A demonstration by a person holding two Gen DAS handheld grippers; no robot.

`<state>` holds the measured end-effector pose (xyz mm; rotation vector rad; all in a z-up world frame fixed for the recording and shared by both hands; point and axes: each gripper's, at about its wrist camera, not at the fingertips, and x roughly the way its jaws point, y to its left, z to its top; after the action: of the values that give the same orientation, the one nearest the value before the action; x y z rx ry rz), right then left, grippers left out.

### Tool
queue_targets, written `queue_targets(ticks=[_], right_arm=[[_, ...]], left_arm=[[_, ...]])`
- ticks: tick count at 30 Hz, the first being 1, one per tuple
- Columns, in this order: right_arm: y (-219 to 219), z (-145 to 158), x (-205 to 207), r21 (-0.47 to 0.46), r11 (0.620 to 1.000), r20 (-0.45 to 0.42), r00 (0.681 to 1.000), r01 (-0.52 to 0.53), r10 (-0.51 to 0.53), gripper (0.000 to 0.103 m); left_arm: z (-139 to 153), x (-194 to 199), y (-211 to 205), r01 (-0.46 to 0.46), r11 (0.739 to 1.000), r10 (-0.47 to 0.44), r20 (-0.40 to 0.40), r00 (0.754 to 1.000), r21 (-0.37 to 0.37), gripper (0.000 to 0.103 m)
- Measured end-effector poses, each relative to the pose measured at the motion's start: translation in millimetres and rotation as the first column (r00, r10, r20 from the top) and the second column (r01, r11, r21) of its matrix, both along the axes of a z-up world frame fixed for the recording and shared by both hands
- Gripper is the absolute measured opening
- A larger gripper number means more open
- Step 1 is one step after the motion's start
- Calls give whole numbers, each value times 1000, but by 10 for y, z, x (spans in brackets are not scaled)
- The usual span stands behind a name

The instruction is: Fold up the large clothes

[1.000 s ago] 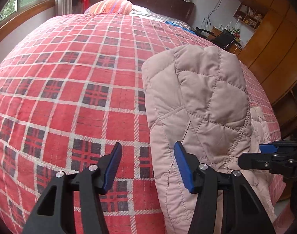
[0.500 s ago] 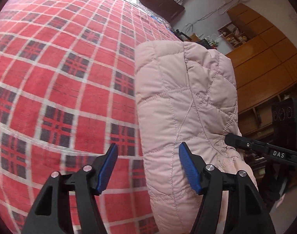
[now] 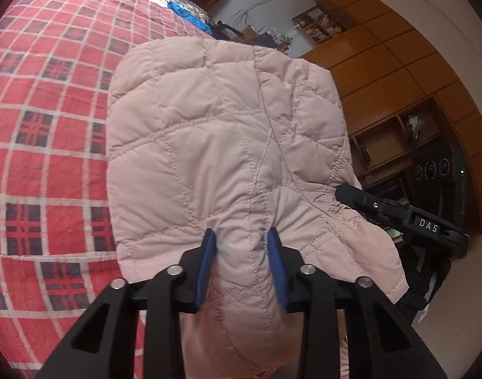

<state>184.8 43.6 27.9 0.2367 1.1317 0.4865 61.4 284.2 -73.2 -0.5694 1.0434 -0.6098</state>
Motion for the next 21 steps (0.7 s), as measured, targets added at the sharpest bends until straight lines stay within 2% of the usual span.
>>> queue_targets(ticks=[5,9,13,18,21], right_arm=[[-425,-336,34,-2,998,-62,996,59,-59,9],[-644,-844,68,-24,994,-156,982,105,-108,9],[-773,-1294,120,-1,992,-231,965,127,-124,9],[-764,-1403,123,1,992,-231,965,126,-122,11],[-796,-1349,130,41,992,-236,966,122,-109,20]], left_arm=[[-105,114,-411,41,996,-40,-10,999,85,31],[-290,187,-716,69,982,-65,-29,997,175,30],[-350,210,-929,81,965,-81,-10,997,251,28],[-345,239,-999,78,950,-86,15,996,301,29],[-226,126,-1044,81,950,-95,33,995,301,30]])
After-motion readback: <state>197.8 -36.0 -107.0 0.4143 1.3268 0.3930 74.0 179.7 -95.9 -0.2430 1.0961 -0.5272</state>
